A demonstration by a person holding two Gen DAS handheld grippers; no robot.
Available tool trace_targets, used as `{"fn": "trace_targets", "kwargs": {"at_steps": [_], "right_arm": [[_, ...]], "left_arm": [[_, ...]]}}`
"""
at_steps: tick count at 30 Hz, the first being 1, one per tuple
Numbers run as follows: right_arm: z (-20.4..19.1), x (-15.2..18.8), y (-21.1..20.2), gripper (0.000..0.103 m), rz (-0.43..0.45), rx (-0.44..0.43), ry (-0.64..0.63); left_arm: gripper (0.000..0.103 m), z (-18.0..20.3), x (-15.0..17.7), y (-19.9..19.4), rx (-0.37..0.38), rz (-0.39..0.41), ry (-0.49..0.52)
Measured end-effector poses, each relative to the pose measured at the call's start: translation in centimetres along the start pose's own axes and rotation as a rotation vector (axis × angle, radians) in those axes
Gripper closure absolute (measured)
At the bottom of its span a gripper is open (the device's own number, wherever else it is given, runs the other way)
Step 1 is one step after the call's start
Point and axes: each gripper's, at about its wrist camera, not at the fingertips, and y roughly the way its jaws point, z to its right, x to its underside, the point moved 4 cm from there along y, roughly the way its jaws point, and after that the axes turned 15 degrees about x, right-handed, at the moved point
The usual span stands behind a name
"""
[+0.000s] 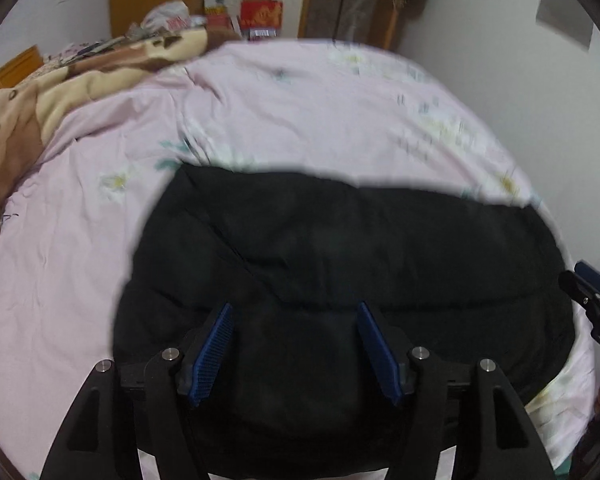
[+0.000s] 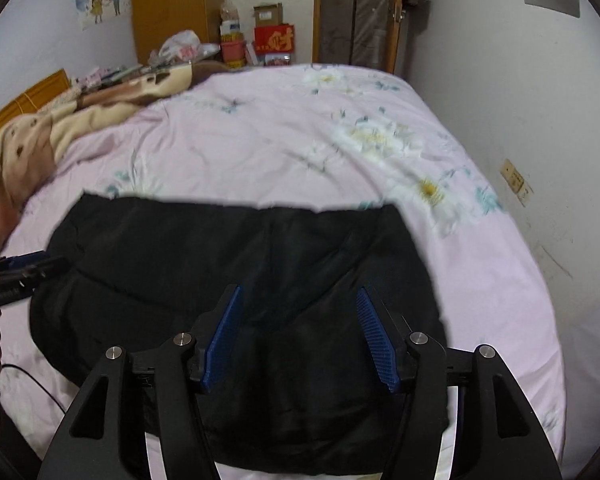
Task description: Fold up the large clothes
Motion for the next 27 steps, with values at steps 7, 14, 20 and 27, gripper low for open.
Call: {"fn": "trace_targets", "kwargs": {"at_steps": [7, 14, 20, 27], "right_arm": [[-4.3, 2.9, 5.4, 0.042, -0.111, -0.029, -0.037], [-5.7, 4.9, 9.6, 0.042, -0.163, 0.011, -0.075], [-5.8, 4.7, 10.2, 0.042, -0.183, -0.004, -0.088], [-2.4, 2.8, 4.9, 0.042, -0.109, -0.061, -0.029]], "left_arm": [[0.031, -1.4, 2.0, 5.7, 0.019, -0.058, -0.049], [0.031, -2.7, 3.3, 9.2, 0.002, -0.11, -0.049], [0.031, -3.2, 3.4, 9.2, 0.013, -0.107, -0.065], [0.031, -2.9, 2.5, 3.7, 0.054, -0.079, -0.048]]}}
